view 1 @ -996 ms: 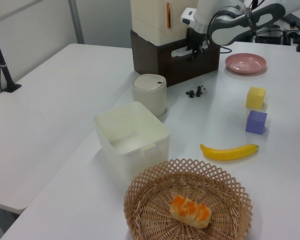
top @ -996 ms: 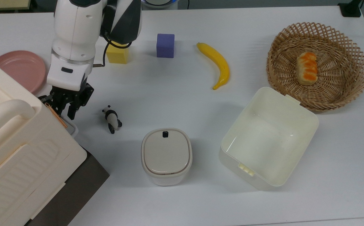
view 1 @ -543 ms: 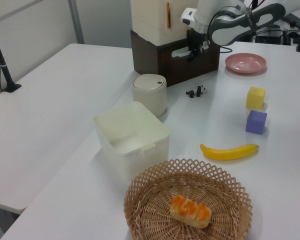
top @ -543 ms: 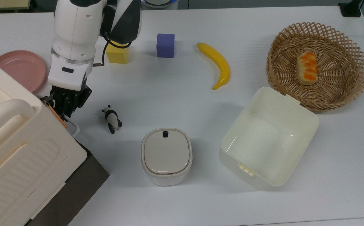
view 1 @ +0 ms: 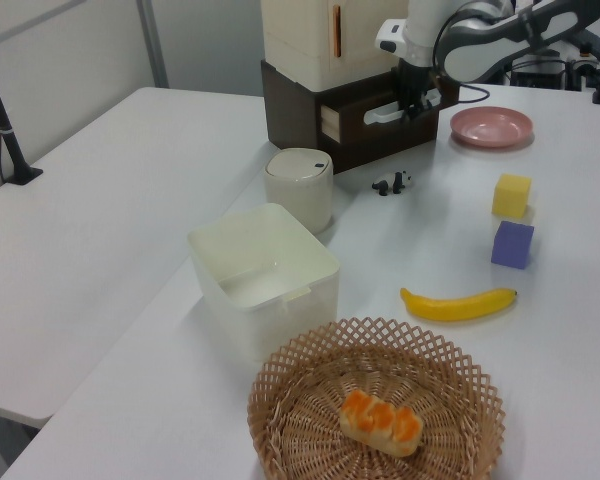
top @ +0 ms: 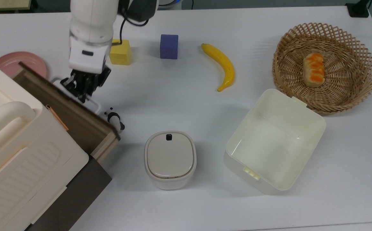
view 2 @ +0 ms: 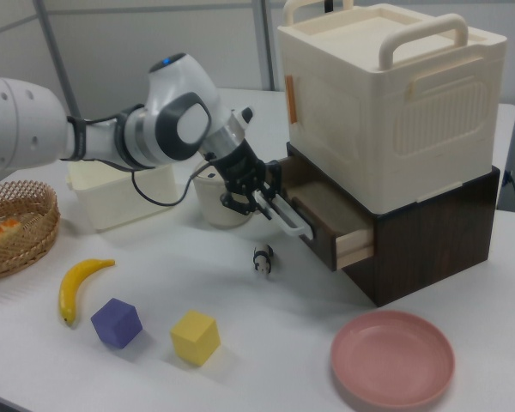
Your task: Open the drawer
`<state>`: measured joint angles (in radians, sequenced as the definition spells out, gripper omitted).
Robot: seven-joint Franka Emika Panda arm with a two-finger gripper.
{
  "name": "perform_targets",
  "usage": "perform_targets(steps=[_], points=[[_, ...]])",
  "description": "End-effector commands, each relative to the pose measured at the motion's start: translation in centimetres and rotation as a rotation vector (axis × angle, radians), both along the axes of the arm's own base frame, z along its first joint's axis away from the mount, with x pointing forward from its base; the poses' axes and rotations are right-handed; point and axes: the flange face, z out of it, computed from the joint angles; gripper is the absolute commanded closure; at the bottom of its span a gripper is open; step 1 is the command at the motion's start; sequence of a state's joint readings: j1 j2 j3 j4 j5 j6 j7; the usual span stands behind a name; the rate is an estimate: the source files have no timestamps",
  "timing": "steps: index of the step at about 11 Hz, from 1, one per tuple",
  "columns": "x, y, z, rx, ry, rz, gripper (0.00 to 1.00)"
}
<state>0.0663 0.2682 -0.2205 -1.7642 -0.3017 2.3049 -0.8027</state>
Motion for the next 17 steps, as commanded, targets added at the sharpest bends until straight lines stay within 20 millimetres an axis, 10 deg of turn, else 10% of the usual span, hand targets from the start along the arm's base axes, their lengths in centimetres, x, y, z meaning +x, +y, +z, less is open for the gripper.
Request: perform_targets(steps=[1, 4, 8, 17], points=[[-3.5, 3.3, 1.8, 0.065, 0.125, -0.031, 1.00], [-4.6, 6.5, 1.1, 0.094, 0.217, -0.078, 0.84], [-4.1, 6.5, 1.3, 0.106, 0.183, -0.146, 0.00], [-3.1, 6.0, 0.0, 0.095, 0.154, -0.137, 0.01]])
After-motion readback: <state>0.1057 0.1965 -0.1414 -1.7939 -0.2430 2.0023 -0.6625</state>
